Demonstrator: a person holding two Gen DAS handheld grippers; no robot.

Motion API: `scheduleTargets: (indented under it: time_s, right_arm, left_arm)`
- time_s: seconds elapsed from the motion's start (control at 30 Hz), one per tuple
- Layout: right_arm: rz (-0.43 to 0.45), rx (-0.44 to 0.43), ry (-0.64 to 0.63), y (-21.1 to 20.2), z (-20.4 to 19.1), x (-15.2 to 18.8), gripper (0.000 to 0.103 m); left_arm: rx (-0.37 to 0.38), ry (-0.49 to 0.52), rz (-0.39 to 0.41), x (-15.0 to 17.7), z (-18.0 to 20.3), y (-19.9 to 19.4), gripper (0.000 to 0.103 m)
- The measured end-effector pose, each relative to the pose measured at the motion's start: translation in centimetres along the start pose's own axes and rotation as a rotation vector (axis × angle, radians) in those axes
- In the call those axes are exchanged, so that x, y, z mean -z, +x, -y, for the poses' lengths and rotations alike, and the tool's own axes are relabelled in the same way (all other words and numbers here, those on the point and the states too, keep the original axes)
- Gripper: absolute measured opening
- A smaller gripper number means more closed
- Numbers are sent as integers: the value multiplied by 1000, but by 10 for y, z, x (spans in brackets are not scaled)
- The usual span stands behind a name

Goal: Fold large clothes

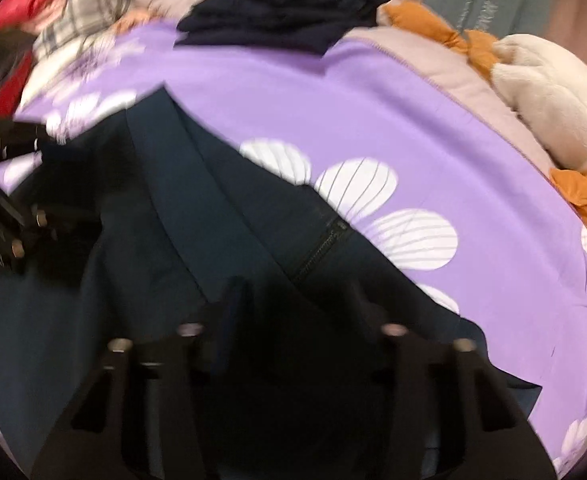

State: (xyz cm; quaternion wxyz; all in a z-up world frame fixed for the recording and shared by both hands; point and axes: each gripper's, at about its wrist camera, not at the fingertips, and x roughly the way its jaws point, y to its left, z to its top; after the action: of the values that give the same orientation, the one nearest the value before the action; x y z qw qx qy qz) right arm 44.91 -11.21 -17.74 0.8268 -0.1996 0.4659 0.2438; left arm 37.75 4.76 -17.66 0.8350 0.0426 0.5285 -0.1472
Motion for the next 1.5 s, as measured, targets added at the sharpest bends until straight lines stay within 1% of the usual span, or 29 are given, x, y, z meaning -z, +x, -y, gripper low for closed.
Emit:
scheduleTargets:
  time_s: [0.07, 0.1, 0.13, 0.2, 0.23, 0.3, 0.37, 0.43, 0.5, 0.57, 0.6, 0.67, 0.73, 0.8, 0.87, 0.9, 0.93, 1.0, 1.07, 1.13, 1.2, 1.27, 1.33, 1.4, 1.43, 1.5]
  right_arm:
    - [1, -24, -2, -3, 1, 1, 26]
    - [3, -34, -5, -5, 1, 1, 11]
    - [-4, -53, -8, -7, -1, 0, 9]
    - [-21, -40, -61, -9, -10, 2, 7]
    - [-27, -4, -99, -9, -17, 3, 6]
    - [-9, 99, -138, -13, -25, 2, 6]
    - [40, 186, -134, -18, -24, -5, 5]
    - [77, 237, -94, -22, -14, -12, 5]
    - [77, 252, -64, -20, -5, -19, 5]
    - [51, 242, -49, -12, 0, -22, 5]
    - [44, 262, -51, -4, 1, -23, 5]
    - [28, 257, -21, 7, 6, -23, 5]
    - [24, 255, -6, 15, 9, -20, 5]
    - [17, 233, 21, 21, 12, -18, 7]
    - [31, 229, 50, 17, 14, -16, 10]
    - [44, 222, 70, 11, 14, -15, 16]
    - [53, 211, 95, 5, 17, -14, 33]
    - [104, 184, 147, -14, 25, -9, 48]
    - [147, 170, 172, -34, 30, -4, 48]
    - [159, 165, 187, -51, 33, 5, 48]
    - [166, 177, 201, -67, 35, 19, 48]
    - [159, 147, 224, -80, 39, 43, 48]
    - [127, 106, 256, -83, 44, 66, 47]
    - [72, 73, 273, -73, 47, 84, 45]
    - [37, 70, 271, -65, 47, 94, 44]
    - [-14, 101, 274, -50, 47, 104, 43]
  left_arm:
    - [8, -5, 3, 1, -2, 0, 80]
    - [13, -7, 3, 1, -2, 0, 80]
    - [19, -11, 4, 1, -3, -1, 80]
    - [23, -14, 5, 1, -3, -2, 80]
    - [23, -16, 8, 2, -4, -3, 80]
    - [20, -19, 10, 1, -4, -2, 80]
    - [12, -32, 15, 1, -6, -3, 80]
    - [5, -54, 21, -4, -8, 0, 80]
    - [5, -72, 23, -9, -11, 3, 80]
    - [-8, -91, 21, -15, -14, 8, 80]
    - [-24, -97, 28, -17, -16, 10, 80]
    - [-48, -110, 26, -20, -19, 15, 80]
    - [-49, -124, 26, -21, -24, 18, 80]
    - [-52, -134, 31, -21, -27, 19, 80]
    - [-53, -147, 35, -20, -28, 16, 80]
    - [-55, -147, 34, -19, -27, 14, 80]
    - [-53, -141, 32, -17, -26, 11, 80]
    - [-46, -120, 32, -13, -22, 3, 80]
    - [-34, -88, 37, -6, -17, -8, 80]
    - [-19, -54, 36, 3, -12, -19, 80]
    - [3, -24, 36, 11, -9, -26, 80]
    - [12, 9, 30, 24, -7, -32, 80]
    - [20, 36, 15, 36, -5, -32, 80]
    - [9, 45, 3, 43, -2, -28, 80]
    - [1, 42, -4, 43, -3, -24, 80]
    - [-18, 25, -6, 42, -3, -15, 80]
